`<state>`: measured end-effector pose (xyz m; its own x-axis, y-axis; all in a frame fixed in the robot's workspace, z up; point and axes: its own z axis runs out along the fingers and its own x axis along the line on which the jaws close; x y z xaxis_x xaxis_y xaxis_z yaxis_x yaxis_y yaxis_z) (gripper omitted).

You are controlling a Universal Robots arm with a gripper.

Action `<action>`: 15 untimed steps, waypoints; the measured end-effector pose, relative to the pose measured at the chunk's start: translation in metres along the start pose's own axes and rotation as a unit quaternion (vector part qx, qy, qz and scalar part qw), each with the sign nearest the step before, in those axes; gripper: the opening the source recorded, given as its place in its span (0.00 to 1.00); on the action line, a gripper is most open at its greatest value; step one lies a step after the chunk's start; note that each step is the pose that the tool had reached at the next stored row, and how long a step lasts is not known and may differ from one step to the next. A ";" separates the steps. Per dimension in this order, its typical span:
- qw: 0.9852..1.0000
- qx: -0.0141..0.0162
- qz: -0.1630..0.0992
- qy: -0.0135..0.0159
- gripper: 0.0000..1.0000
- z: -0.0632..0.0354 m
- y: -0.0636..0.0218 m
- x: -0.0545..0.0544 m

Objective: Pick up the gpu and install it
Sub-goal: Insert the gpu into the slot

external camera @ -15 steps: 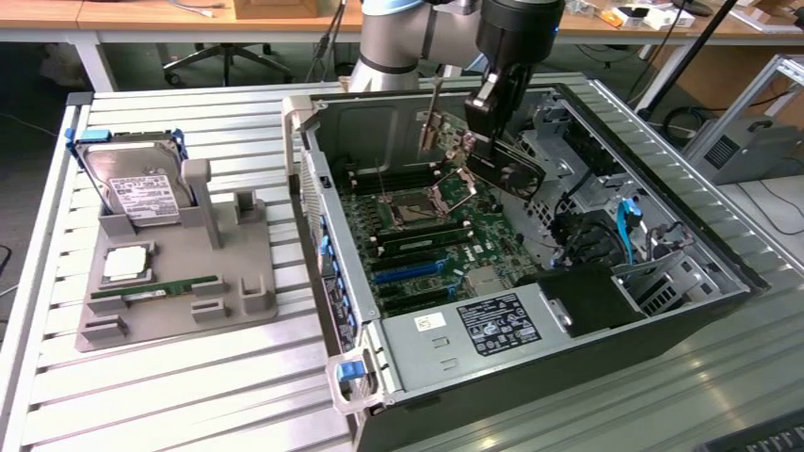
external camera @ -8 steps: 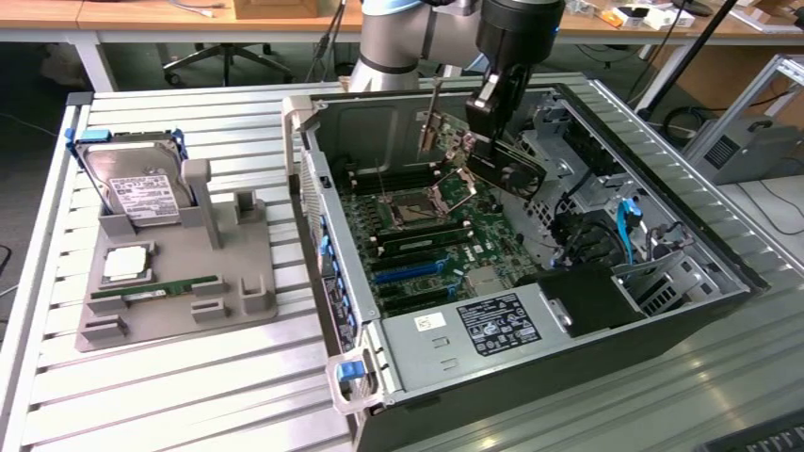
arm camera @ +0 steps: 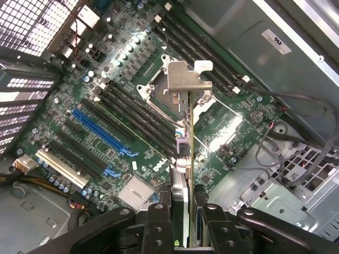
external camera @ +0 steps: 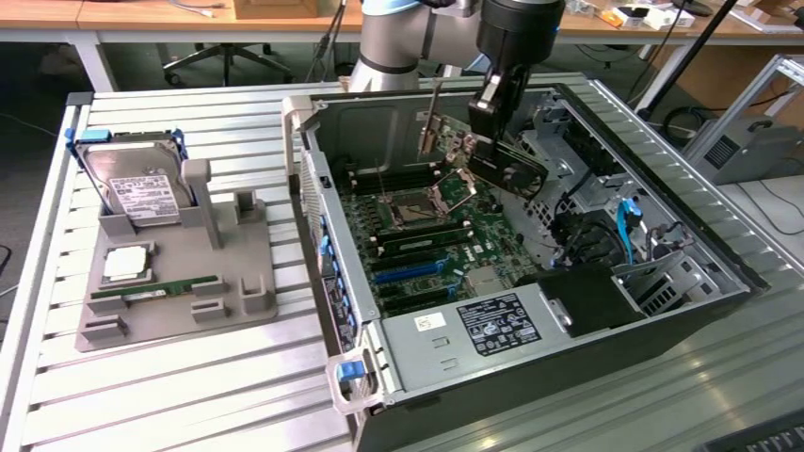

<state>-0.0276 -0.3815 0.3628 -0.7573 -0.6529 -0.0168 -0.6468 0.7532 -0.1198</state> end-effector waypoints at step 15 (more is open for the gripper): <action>0.999 0.004 -0.034 0.000 0.27 0.0002 0.0003 0.000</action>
<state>-0.0281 -0.3816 0.3626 -0.7119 -0.7022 -0.0092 -0.6956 0.7069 -0.1281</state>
